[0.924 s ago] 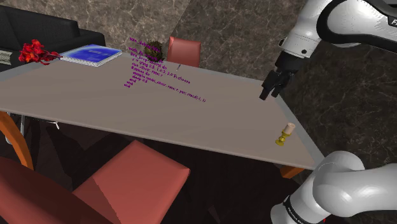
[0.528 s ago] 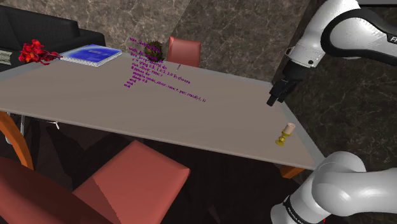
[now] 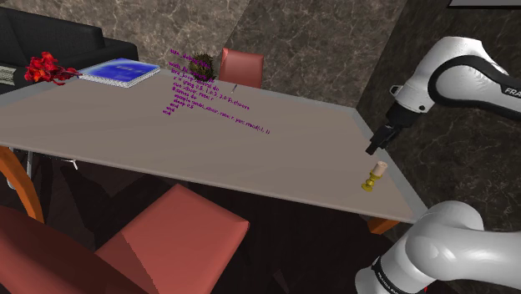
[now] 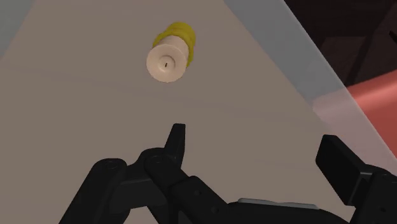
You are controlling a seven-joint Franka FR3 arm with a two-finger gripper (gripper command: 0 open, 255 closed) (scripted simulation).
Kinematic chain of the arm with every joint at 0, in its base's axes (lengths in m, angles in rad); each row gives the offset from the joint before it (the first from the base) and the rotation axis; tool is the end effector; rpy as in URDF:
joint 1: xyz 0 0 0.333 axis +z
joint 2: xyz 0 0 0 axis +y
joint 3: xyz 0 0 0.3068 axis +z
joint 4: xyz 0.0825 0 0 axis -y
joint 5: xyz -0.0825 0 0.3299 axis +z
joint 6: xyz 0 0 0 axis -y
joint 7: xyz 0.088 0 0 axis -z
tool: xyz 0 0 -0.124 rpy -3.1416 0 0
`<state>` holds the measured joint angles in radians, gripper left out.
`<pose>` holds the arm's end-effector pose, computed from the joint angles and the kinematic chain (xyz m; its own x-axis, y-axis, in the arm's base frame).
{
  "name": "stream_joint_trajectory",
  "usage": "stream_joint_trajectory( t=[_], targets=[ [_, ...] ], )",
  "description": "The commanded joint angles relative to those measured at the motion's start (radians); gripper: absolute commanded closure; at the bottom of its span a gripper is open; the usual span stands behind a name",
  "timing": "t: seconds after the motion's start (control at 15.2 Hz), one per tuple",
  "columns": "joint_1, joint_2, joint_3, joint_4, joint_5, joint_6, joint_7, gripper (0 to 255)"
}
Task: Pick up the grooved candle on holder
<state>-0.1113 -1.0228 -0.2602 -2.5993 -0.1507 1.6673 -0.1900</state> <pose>0.1921 -0.1101 0.5179 0.9943 -0.0608 0.0876 -0.0561 -0.9969 -0.0551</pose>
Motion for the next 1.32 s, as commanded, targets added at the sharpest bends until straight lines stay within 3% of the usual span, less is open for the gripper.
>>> stream_joint_trajectory(
  t=[0.0, 0.26, 0.92, 0.99, 1.25],
  targets=[
    [-0.029, -0.029, -0.046, -0.045, -0.047, 0.028, -0.042, 0],
    [-0.089, -0.059, -0.146, -0.107, -0.141, 0.084, -0.127, 0],
    [-0.110, -0.063, -0.183, -0.207, -0.179, 0.178, -0.130, 0],
    [-0.109, -0.063, -0.183, -0.206, -0.178, 0.178, -0.130, 255],
    [-0.109, -0.061, -0.183, -0.205, -0.178, 0.179, -0.130, 255]
  ],
)
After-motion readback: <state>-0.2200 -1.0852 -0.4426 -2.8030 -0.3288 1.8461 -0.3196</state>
